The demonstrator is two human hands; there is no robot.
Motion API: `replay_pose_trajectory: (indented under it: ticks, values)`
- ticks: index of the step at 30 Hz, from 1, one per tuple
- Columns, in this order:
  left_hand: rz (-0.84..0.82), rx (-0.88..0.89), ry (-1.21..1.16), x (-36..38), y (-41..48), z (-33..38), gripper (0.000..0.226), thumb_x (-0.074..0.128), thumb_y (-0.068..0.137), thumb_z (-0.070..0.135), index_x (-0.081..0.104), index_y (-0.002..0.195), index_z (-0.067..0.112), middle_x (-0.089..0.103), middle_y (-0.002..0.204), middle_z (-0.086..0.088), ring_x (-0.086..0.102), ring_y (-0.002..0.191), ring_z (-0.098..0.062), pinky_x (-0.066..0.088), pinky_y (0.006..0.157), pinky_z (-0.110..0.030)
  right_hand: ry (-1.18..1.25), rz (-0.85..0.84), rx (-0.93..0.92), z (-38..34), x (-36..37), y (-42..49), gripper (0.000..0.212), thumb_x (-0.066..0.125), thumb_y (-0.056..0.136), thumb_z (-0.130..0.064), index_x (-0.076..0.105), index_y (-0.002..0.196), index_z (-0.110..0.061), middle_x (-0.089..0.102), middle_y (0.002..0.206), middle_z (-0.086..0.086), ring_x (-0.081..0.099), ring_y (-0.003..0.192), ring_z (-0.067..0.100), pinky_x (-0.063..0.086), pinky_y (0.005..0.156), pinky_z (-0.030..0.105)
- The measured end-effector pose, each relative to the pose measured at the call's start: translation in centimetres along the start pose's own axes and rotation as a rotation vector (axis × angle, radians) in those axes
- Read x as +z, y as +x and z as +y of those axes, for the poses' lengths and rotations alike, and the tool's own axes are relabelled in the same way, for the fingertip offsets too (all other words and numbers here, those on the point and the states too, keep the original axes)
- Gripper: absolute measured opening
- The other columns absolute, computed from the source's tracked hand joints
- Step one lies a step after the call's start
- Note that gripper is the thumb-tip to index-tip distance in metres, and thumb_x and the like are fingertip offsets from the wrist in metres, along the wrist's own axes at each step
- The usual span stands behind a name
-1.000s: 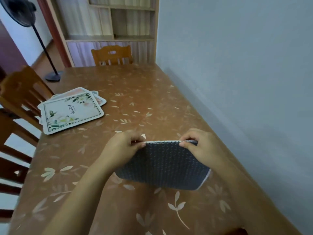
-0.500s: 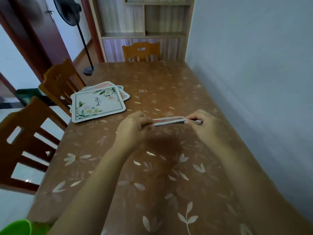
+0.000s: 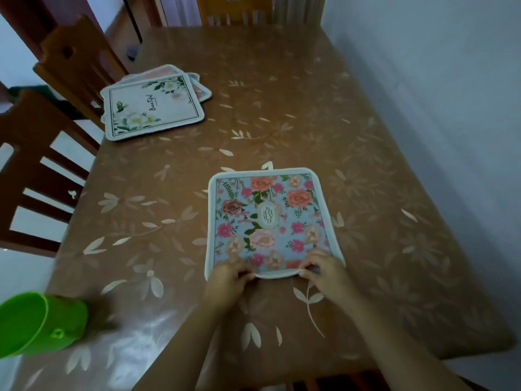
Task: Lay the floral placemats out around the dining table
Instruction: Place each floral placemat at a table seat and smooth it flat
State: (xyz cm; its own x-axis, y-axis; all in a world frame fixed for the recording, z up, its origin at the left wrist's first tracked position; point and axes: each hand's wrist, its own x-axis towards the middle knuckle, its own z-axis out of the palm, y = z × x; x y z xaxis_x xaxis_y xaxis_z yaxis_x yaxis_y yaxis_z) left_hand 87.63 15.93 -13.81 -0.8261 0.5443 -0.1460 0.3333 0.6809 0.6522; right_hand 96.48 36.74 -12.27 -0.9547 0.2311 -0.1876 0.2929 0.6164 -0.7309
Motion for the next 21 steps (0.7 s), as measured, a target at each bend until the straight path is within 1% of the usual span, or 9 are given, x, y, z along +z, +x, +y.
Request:
replay_pose_trajectory:
  ticks: [2,4,7,10,12,14,16,19,21]
  values:
    - [0.036,0.018,-0.002,0.6,-0.9,-0.3,0.007,0.066,0.080,0.013,0.071,0.084,0.011,0.066,0.088,-0.004,0.058,0.083,-0.021,0.036,0.066,-0.020,-0.018,0.002,-0.021,0.3,0.6,-0.9,0.006,0.070,0.075,-0.005,0.064,0.073,-0.005,0.056,0.080,0.004,0.054,0.079,0.018,0.044,0.074,0.025]
    - [0.071,0.051,-0.005,1.0,-1.9,-0.2,0.004,0.067,0.079,0.011,0.070,0.081,0.009,0.065,0.084,-0.005,0.058,0.079,-0.023,0.041,0.066,-0.028,-0.004,0.036,-0.028,0.7,0.8,-1.7,0.007,0.070,0.075,-0.004,0.064,0.072,-0.004,0.056,0.079,0.005,0.054,0.079,0.017,0.043,0.076,0.023]
    - [0.091,0.070,-0.018,1.4,-3.5,-0.2,0.004,0.069,0.076,0.007,0.070,0.079,0.007,0.065,0.082,-0.008,0.056,0.080,-0.026,0.043,0.068,-0.034,-0.001,0.045,-0.040,1.1,1.3,-3.2,0.008,0.071,0.075,-0.005,0.064,0.071,-0.007,0.054,0.076,-0.003,0.054,0.084,0.017,0.043,0.084,0.030]
    - [0.106,0.074,-0.027,1.7,-4.6,-0.3,0.006,0.069,0.075,0.004,0.070,0.081,0.004,0.065,0.083,-0.012,0.055,0.084,-0.029,0.041,0.071,-0.034,-0.023,0.052,-0.050,1.2,2.1,-4.3,0.006,0.071,0.075,-0.008,0.065,0.073,-0.008,0.050,0.076,-0.015,0.054,0.100,0.023,0.042,0.093,0.038]
    - [0.130,0.068,-0.029,1.6,-4.9,-0.2,0.007,0.069,0.076,0.004,0.070,0.082,0.003,0.065,0.085,-0.013,0.056,0.086,-0.030,0.042,0.071,-0.035,-0.025,0.075,-0.054,1.1,2.3,-4.6,0.005,0.072,0.074,-0.006,0.066,0.075,-0.006,0.053,0.078,-0.010,0.055,0.100,0.027,0.041,0.095,0.040]
    - [0.146,0.069,-0.023,1.6,-5.1,0.0,0.009,0.068,0.076,0.005,0.070,0.085,0.003,0.065,0.088,-0.013,0.056,0.088,-0.029,0.043,0.073,-0.034,-0.018,0.097,-0.052,1.1,2.4,-4.7,0.006,0.072,0.073,-0.004,0.067,0.075,-0.004,0.056,0.079,-0.001,0.056,0.091,0.025,0.040,0.095,0.036]
    - [0.149,0.079,-0.016,1.7,-5.3,0.1,0.010,0.068,0.076,0.004,0.071,0.086,0.003,0.065,0.088,-0.013,0.056,0.089,-0.029,0.042,0.073,-0.032,-0.015,0.112,-0.053,1.1,2.4,-4.8,0.006,0.072,0.073,-0.004,0.067,0.075,-0.003,0.058,0.079,0.002,0.056,0.085,0.022,0.041,0.092,0.031]
    - [0.144,0.106,0.015,1.7,-6.0,-0.1,0.012,0.070,0.075,0.003,0.072,0.086,0.003,0.065,0.087,-0.014,0.059,0.086,-0.031,0.044,0.071,-0.030,-0.009,0.121,-0.054,1.0,2.4,-4.9,0.006,0.072,0.073,-0.003,0.068,0.076,-0.002,0.060,0.080,0.007,0.057,0.083,0.023,0.039,0.089,0.024]
    - [0.140,0.124,0.031,1.6,-6.5,-0.3,0.017,0.073,0.072,0.004,0.071,0.089,0.003,0.064,0.090,-0.014,0.059,0.090,-0.031,0.049,0.073,-0.034,-0.005,0.124,-0.049,1.2,2.4,-5.0,0.006,0.072,0.073,-0.002,0.067,0.077,-0.002,0.060,0.080,0.007,0.057,0.084,0.023,0.037,0.087,0.014]
